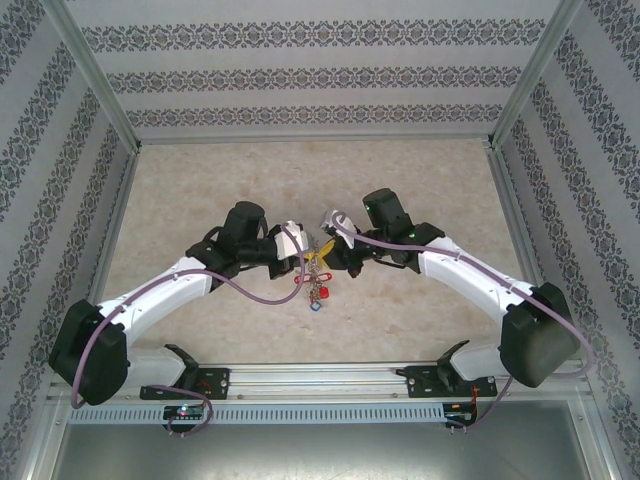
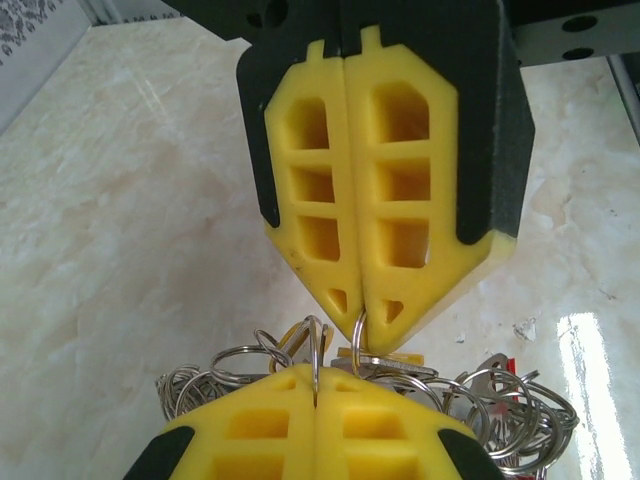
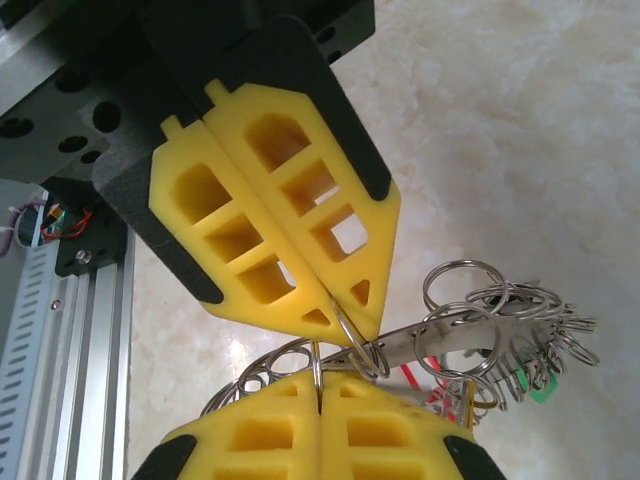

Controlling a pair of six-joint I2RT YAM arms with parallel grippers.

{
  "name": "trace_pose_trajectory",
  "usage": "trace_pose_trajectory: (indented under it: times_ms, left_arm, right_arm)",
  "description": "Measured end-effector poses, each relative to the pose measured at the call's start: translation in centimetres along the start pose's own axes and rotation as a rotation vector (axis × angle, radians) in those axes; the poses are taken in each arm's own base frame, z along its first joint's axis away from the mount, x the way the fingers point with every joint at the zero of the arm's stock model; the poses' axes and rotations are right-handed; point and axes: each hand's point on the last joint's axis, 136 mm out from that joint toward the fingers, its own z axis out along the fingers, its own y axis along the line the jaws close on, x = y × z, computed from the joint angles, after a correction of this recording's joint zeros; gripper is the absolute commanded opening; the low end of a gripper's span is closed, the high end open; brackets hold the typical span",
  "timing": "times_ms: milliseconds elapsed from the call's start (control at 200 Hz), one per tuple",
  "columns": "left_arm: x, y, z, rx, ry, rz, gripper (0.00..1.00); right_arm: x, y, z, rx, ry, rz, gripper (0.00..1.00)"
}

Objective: Put the keys on the keyring

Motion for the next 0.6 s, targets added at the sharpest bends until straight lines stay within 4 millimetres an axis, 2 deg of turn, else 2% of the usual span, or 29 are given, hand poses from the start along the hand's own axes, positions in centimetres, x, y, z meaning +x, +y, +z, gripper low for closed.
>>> trace_pose_trajectory:
  times_ms: [150,600]
  left_arm:
    - [0.4,-0.2,0.0,-0.002,0.004,-0.011,0.00]
    - [-0.9,0.0,-0.6,-0.029,-0.033,0.024,0.00]
  right_arm:
    - [0.1,-0.3,0.0,-0.002,-0.002,0.048,0.00]
    - [0.0,-1.3,-0.9,-0.020,-0.029,0.175,0.00]
